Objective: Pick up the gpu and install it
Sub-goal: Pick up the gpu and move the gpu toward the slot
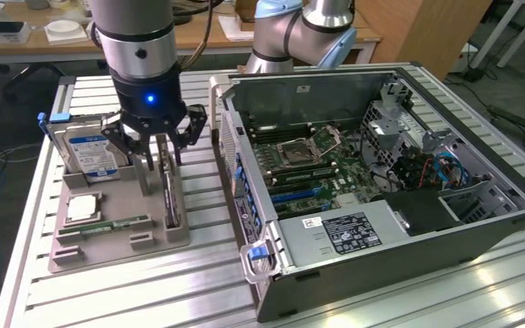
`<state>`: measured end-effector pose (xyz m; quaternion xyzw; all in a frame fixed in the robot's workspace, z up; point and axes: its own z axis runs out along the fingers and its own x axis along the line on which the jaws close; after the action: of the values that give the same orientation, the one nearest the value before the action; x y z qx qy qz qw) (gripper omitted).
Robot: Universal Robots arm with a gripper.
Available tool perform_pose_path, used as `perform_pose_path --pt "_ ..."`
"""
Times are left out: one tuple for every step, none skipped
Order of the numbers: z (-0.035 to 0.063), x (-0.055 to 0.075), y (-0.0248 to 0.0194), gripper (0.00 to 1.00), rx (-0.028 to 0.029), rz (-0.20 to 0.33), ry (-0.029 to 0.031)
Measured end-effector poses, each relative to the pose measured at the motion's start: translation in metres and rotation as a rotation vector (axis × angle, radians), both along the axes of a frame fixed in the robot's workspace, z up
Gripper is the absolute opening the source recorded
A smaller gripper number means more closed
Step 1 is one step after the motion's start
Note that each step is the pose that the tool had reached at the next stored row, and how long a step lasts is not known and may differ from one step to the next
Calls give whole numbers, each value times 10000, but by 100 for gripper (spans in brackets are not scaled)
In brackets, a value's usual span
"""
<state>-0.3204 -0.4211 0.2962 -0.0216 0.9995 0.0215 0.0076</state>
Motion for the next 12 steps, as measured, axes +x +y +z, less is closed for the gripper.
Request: perform_pose_path --pt "-18 0 0 47 0 -13 0" --pt "-36 0 0 47 0 -31 0" --pt "-54 0 0 47 1 -45 0" --pt "-74 0 0 47 1 -57 -1" --pt "-92 0 0 47 0 -67 0" --pt "-110 0 0 47 0 -75 -1" --pt "-128 1 0 47 1 -84 -1" --pt "-146 1 0 47 0 -95 -1" --pt "-164 0 0 47 1 -107 -1" --pt "-181 1 0 47 0 -119 1" --pt "-199 1 0 47 0 -126 0" --pt "-218 0 0 47 0 -130 0"
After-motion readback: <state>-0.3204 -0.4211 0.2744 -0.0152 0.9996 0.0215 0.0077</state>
